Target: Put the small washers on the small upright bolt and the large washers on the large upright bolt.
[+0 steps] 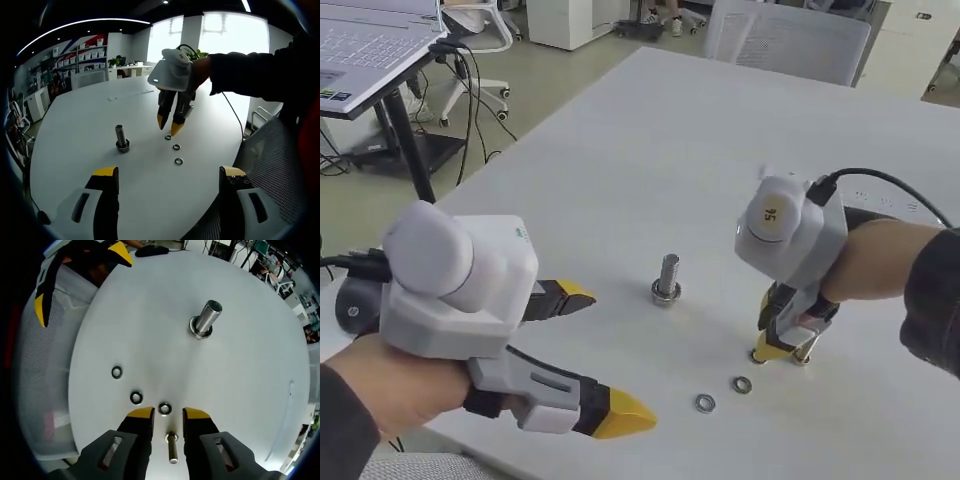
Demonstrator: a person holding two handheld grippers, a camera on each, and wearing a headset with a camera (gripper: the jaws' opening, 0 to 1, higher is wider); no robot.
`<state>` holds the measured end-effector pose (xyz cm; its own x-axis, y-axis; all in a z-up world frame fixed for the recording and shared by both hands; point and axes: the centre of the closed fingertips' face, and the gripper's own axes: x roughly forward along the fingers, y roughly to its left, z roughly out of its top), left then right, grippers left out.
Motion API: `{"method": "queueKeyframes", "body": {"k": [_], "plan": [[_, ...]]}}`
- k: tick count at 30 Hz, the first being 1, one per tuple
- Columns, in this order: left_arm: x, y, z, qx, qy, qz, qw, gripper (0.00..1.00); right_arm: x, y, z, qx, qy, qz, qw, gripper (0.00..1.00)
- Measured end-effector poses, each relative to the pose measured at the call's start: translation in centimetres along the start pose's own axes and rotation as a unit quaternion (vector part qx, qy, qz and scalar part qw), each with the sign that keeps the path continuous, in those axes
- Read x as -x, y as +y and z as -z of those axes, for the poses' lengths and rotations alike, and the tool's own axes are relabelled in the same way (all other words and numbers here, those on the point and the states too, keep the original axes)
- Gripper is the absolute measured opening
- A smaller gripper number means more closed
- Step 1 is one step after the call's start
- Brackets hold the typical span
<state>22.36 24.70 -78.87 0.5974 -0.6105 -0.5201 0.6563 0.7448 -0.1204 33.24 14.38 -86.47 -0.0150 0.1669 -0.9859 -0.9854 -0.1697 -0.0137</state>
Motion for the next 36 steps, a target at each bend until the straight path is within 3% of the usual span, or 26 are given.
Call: {"method": "queueKeyframes", "body": {"k": [12, 36], "plan": [[0.0, 0.1, -0.1, 0.001, -0.001, 0.001, 1.0, 0.82, -1.3, 0.0, 0.4, 0.009, 0.012, -0.008, 0.9998, 0.2], [-0.1, 0.1, -0.1, 0.001, -0.001, 0.001, 1.0, 0.82, -1.5, 0.2, 0.5, 0.02, 0.012, 0.002, 0.9997, 0.14]]}}
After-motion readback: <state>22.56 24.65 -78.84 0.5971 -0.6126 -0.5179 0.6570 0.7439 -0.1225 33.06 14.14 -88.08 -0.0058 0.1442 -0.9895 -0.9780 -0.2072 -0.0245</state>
